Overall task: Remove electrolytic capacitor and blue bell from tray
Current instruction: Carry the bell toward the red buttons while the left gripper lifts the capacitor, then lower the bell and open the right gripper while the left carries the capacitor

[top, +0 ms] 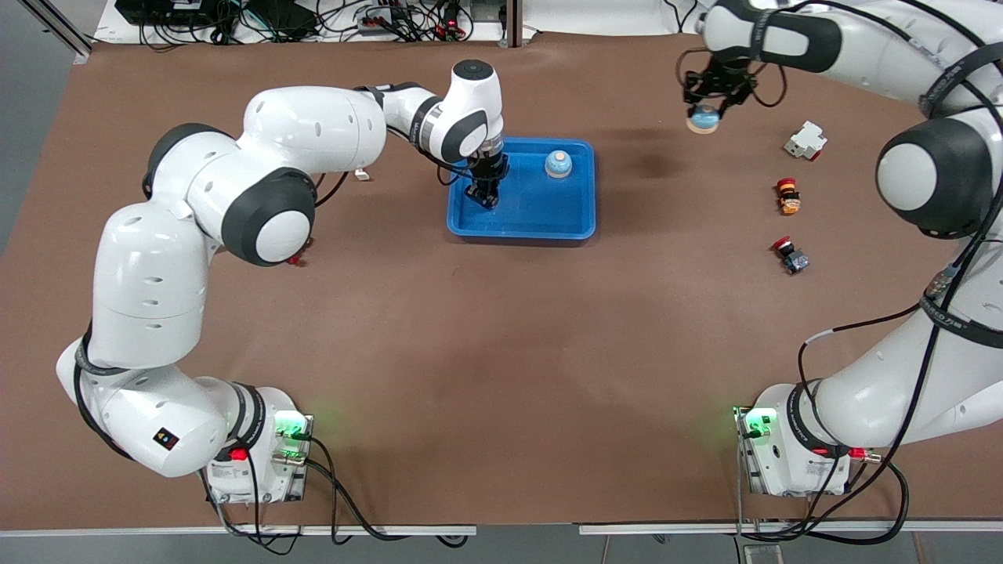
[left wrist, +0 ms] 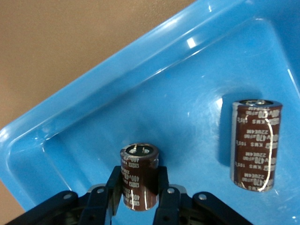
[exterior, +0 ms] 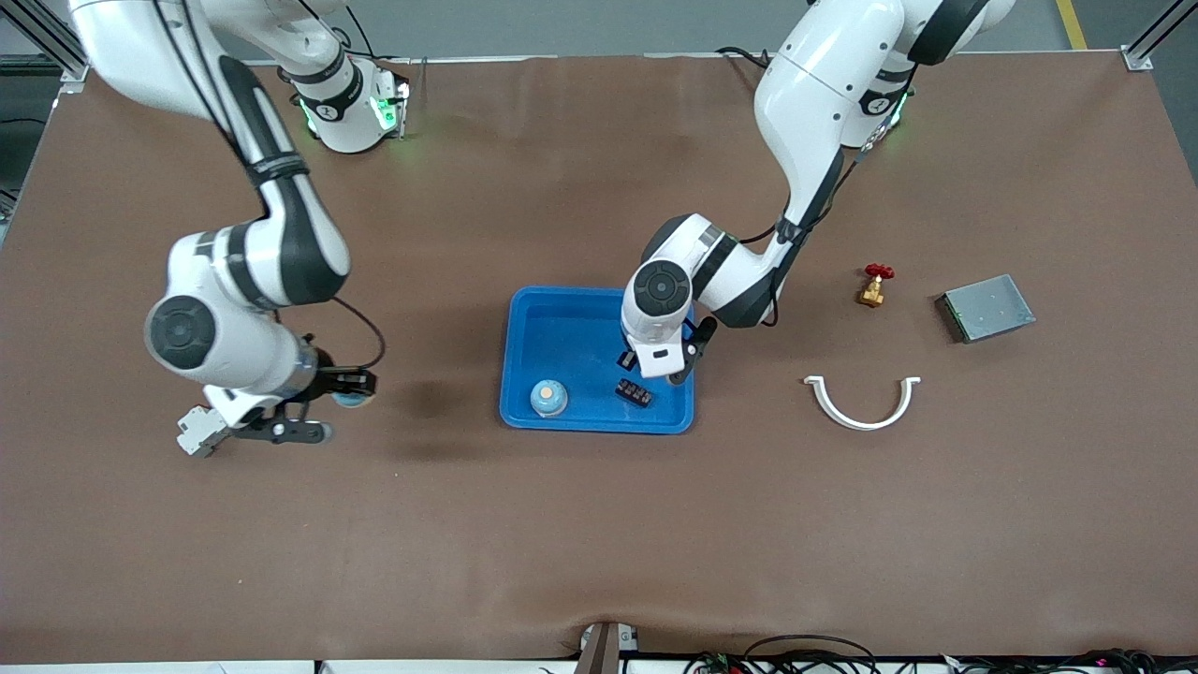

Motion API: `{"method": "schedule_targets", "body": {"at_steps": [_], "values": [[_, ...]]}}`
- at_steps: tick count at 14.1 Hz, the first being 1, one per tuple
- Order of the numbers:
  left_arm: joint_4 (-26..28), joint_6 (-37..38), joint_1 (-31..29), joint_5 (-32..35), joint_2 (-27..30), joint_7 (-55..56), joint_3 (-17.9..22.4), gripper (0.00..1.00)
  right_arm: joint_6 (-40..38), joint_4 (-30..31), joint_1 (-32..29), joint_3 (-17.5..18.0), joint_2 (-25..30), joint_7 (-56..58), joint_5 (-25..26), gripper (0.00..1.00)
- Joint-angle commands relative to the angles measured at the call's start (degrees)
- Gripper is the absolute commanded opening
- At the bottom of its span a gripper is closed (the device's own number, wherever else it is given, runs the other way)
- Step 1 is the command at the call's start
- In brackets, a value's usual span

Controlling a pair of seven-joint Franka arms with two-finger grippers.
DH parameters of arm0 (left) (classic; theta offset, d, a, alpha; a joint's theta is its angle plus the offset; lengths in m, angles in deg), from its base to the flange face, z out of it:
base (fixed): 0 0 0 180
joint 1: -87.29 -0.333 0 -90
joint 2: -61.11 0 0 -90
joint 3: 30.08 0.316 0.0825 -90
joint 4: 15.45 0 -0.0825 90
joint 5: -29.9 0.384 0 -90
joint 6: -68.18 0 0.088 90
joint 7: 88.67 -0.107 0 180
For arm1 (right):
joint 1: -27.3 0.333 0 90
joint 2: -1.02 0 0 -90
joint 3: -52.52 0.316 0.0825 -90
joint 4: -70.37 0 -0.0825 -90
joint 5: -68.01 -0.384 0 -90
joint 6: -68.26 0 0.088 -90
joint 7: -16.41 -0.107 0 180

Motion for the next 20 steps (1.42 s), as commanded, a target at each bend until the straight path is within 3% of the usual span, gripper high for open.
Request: {"method": "schedule_targets", "body": {"at_steps": [1,5,12,17,20], "values": [[-0.6,0.6,0.2,1.3,0.6,0.9,0.4,0.00,3.6,5.6,-5.5,1.4,2.9,8.2,-0.3,0.00],[-3.0,5.8,-0.5,1.5,2.8,-3.0,0.4,0.00,11.3,10.0,-12.0,1.3,1.4,24.5,-8.5,0.00],[-2.5,21.6,-7.6,1.3,15.0,-25.4,0.1,0.00,21.6,12.5,-14.2,1.3,-4.3,27.7,-9.1,0.00],[10.9,21.9,-17.8,0.6,29.4,-47.6,-0.2,0.00,22.7,12.5,-14.4,1.4,-6.0,27.7,-9.4,0.00],[15.2,21.6,-23.7,0.6,31.9,-59.5,-0.2,0.00,23.2,12.4,-14.6,1.4,-6.8,27.6,-9.4,0.00]]}}
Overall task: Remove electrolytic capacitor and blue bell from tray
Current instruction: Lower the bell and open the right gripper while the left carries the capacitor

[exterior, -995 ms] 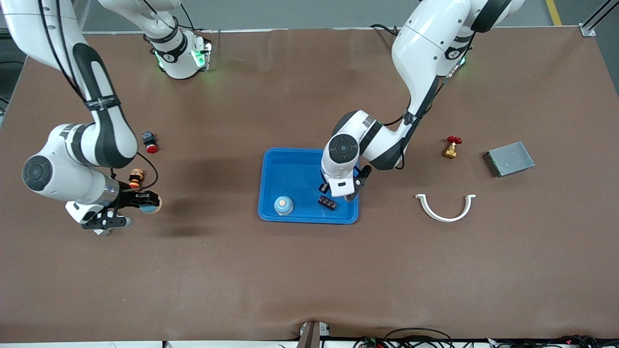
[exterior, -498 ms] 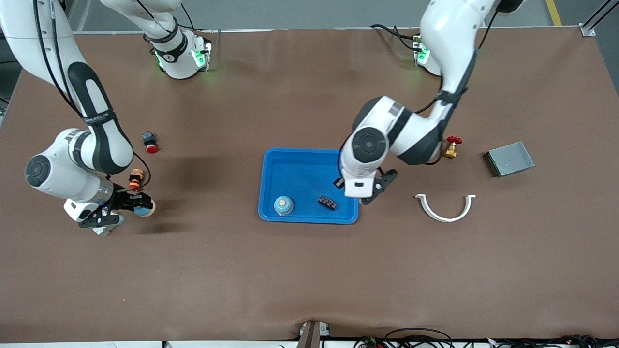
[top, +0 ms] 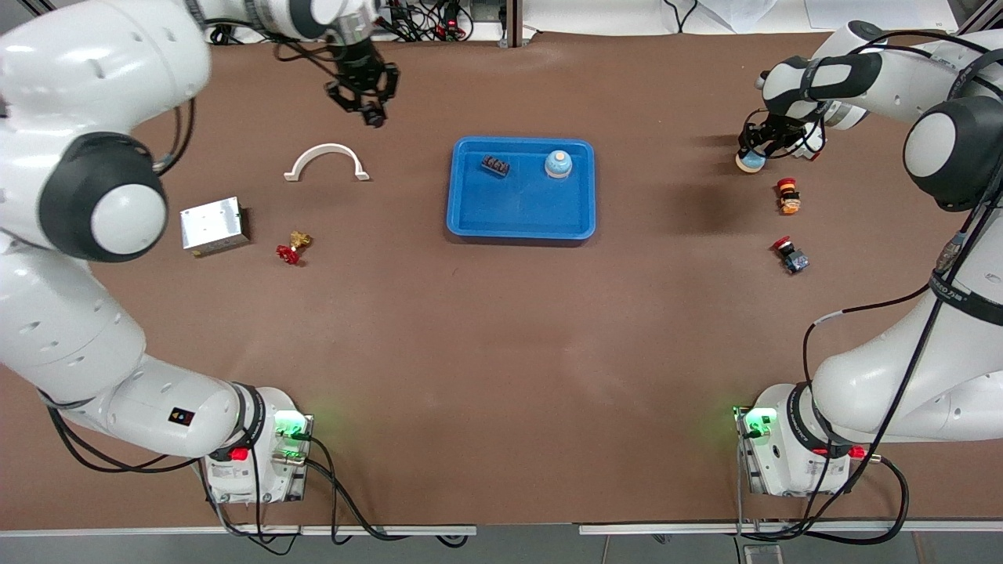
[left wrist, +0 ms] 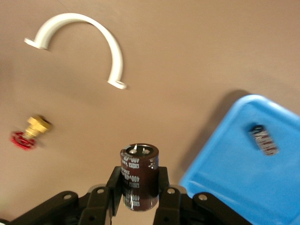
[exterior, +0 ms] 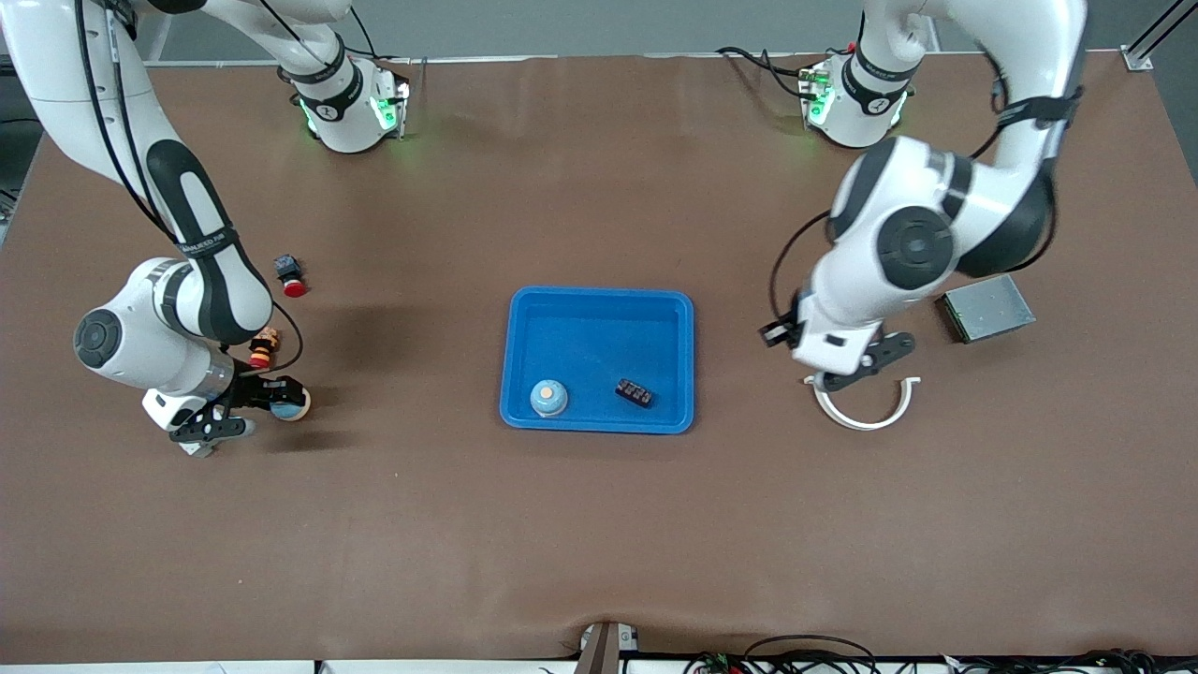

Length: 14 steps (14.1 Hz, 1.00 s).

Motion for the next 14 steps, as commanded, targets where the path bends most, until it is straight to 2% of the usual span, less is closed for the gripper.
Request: {"method": "schedule_targets", "body": {"at_steps": [1,6,7,8,10,14], "values": [[6.3,-1.7,-5.0,0.4,3.5,-9.5,-0.7,0.00,0.7,0.0,-1.1,0.8,-0.6,1.2,-2.4,0.00],[11.6,-9.7,-9.7,1.2,3.3,-17.7,-0.4,0.00,1.9,-0.2,-0.9,0.8,-1.5,1.2,-3.4,0.01],[13.1,-12.6,-10.0,1.3,2.9,-18.1,-0.4,0.00,2.2,-0.2,-0.5,0.8,-1.6,1.1,-3.4,0.25],[14.2,-15.1,-10.5,2.9,2.4,-18.2,-0.4,0.00,1.5,-0.4,-0.3,0.8,-1.4,0.7,-3.4,0.99],[16.3,-19.4,-11.2,4.7,1.2,-18.3,-0.4,0.00,-0.3,-1.6,1.5,0.8,0.6,0.2,-3.3,1.00],[17.2,-23.9,-11.9,6.0,-1.8,-18.3,-0.4,0.00,-15.6,-9.6,6.1,0.5,3.2,-10.9,-0.6,1.00]]}}
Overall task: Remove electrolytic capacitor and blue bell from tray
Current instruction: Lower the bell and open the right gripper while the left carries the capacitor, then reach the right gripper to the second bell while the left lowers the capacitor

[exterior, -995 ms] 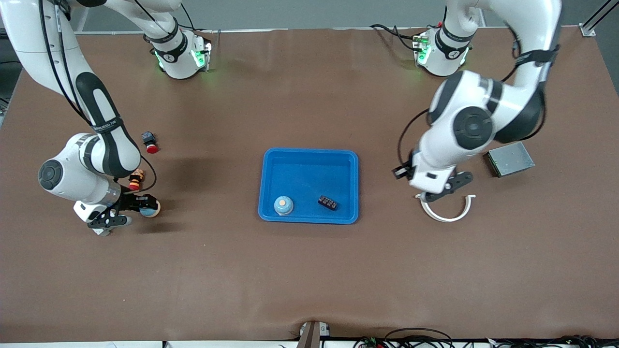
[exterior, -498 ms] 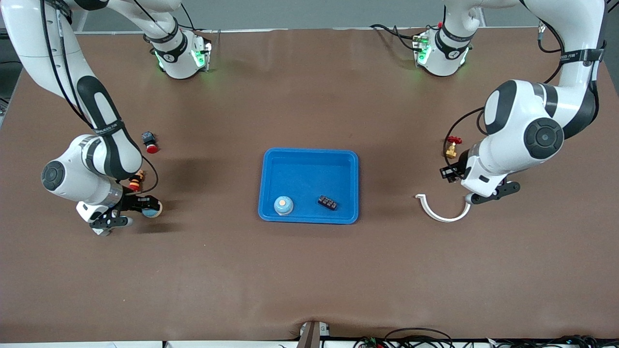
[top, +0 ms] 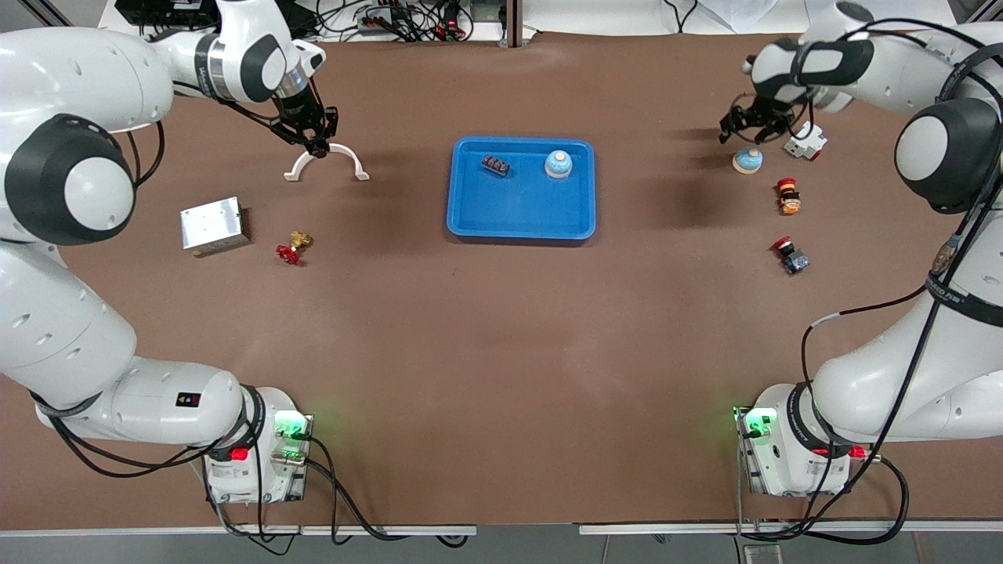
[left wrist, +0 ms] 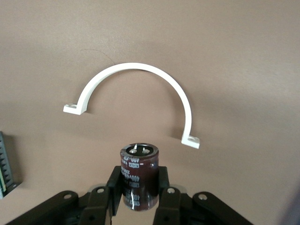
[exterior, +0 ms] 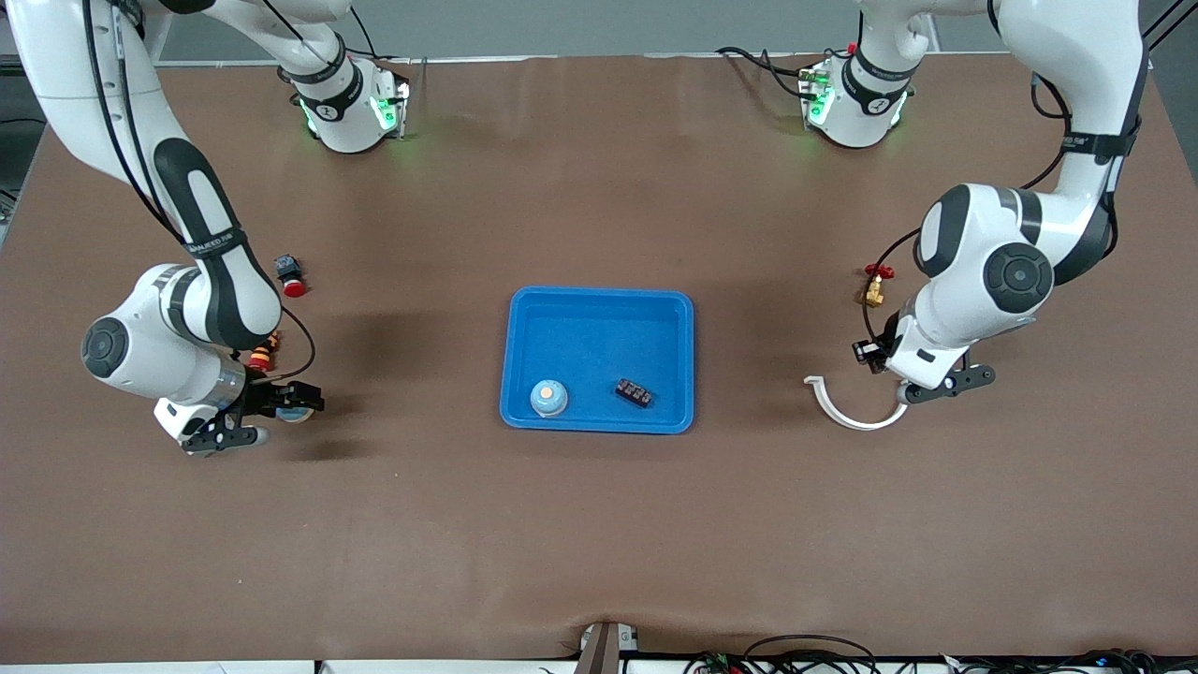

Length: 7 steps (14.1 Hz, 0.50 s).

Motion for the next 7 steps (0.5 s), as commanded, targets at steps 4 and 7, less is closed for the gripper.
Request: {"method": "schedule_targets", "body": {"at_steps": [4,7], "values": [[0.7,-4.1,-1.0,1.8,-2.8,-0.5,-0.4,0.00,-10.6,-8.1,11.9,-0.2,3.0,-27.6,6.0,1.00],[0.7,-6.0,-1.0,4.3,-5.4,-0.5,-0.4,0.00,-10.6,-11.6,17.5,-0.1,2.2,-37.4,6.0,1.00]]}}
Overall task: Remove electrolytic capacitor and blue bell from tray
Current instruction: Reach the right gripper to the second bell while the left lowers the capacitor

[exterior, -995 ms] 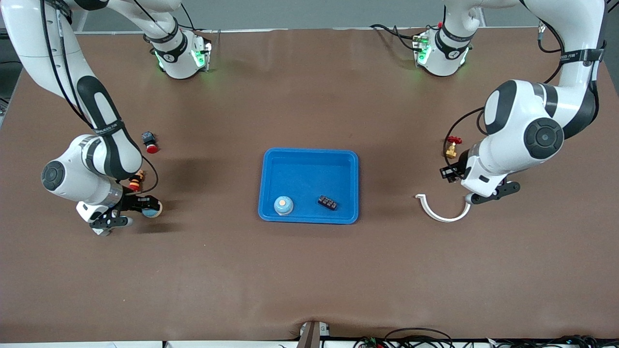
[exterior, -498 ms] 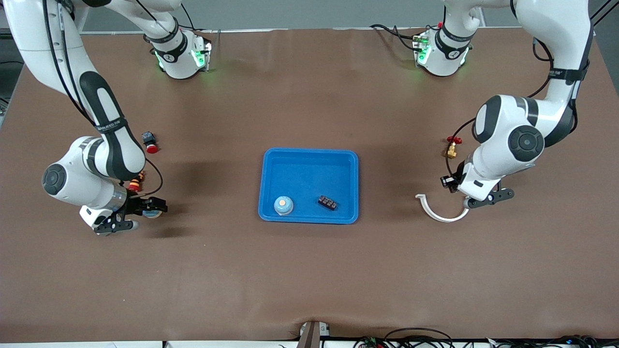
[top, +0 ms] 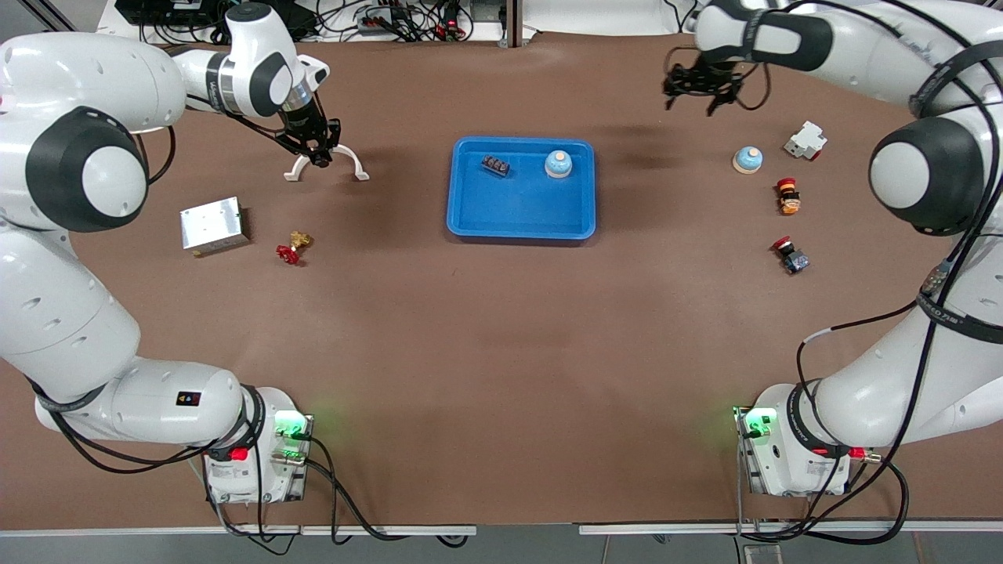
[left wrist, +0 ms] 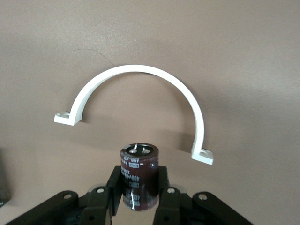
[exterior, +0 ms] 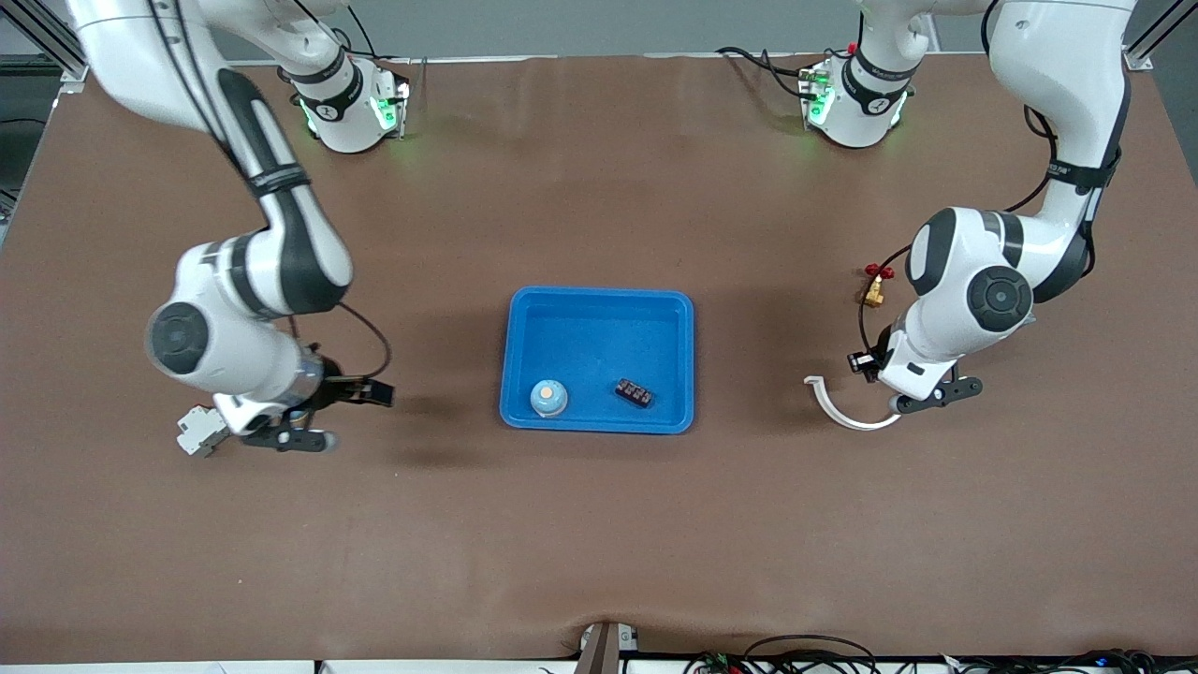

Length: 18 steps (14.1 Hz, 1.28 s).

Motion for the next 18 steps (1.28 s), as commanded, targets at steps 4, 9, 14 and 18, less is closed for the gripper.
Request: {"method": "schedule_targets", "body": {"at_steps": [4,9,14,18], "values": [[0.3,-3.7,-0.6,4.5,-3.9,-0.5,-0.1,0.00,-0.5,-9.4,9.2,-0.7,-6.6,-16.6,1.3,1.00],[0.3,-3.8,-1.2,6.3,-5.7,-0.4,-0.1,0.00,2.1,-14.4,14.7,-0.7,-13.3,-28.9,2.9,1.00],[-0.1,-3.8,-1.2,6.6,-6.7,-0.3,-0.1,0.00,10.4,-14.3,18.5,-0.8,-17.2,-35.3,3.8,1.00],[-0.1,-3.8,-1.1,6.6,-7.1,-0.3,-0.1,0.00,11.5,-14.2,19.7,-0.8,-18.6,-37.6,4.0,1.00]]}}
